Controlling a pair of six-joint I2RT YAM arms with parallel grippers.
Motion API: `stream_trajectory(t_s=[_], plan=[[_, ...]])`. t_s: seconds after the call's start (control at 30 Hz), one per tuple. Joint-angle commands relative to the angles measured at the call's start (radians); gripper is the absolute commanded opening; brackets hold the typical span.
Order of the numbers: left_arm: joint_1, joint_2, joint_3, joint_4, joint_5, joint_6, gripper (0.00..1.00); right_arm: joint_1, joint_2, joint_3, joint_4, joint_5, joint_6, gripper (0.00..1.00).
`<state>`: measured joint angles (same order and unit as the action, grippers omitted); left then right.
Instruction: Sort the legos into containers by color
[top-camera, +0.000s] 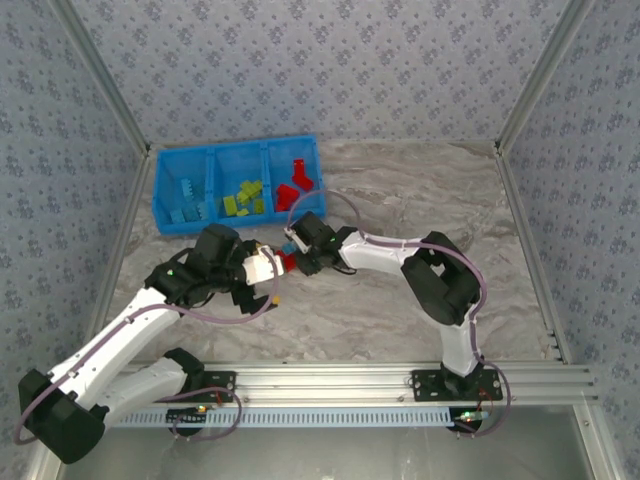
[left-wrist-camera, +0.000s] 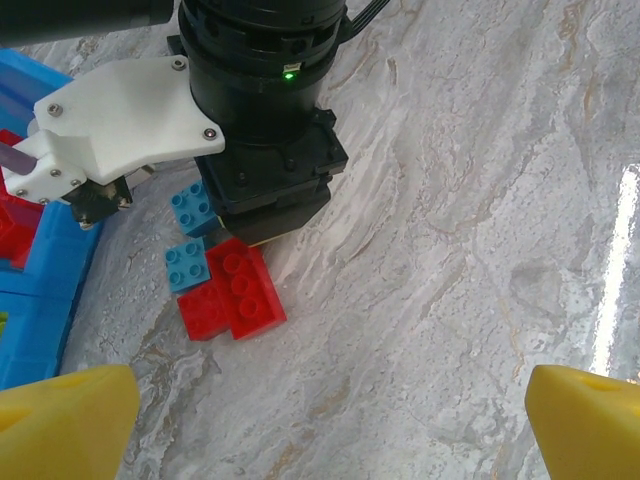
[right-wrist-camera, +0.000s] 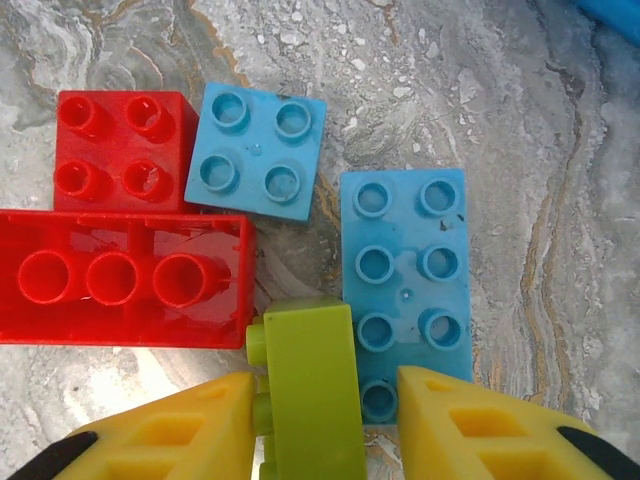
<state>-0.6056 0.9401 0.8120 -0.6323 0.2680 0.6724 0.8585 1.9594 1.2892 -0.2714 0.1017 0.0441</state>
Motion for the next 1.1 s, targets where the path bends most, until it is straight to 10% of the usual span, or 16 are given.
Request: stream_trajectory(t_s=[0.0, 0.67, 0.9, 1.07], plan=[[-0.008, 0.004, -0.001, 0.012, -0.013, 0.013, 0.99, 0.030, 0.002, -0.044, -0.065, 0.059, -0.004, 0.40], [-0.007, 0.009, -0.006, 0.011, -0.034, 0.016, 0.99, 0.057, -0.195, -0.221, -0.006, 0.078, 0.115, 0.60], [-0.008, 0.008, 0.006, -0.114, 0.079, 0.132, 0.99, 0.056, -0.100, -0.171, 0.038, 0.016, 0.129, 0.46], [-0.008, 0.008, 0.008, -0.122, 0.065, 0.143, 0.99, 0.061, -0.120, -0.160, 0.019, 0.035, 0.141, 0.15]])
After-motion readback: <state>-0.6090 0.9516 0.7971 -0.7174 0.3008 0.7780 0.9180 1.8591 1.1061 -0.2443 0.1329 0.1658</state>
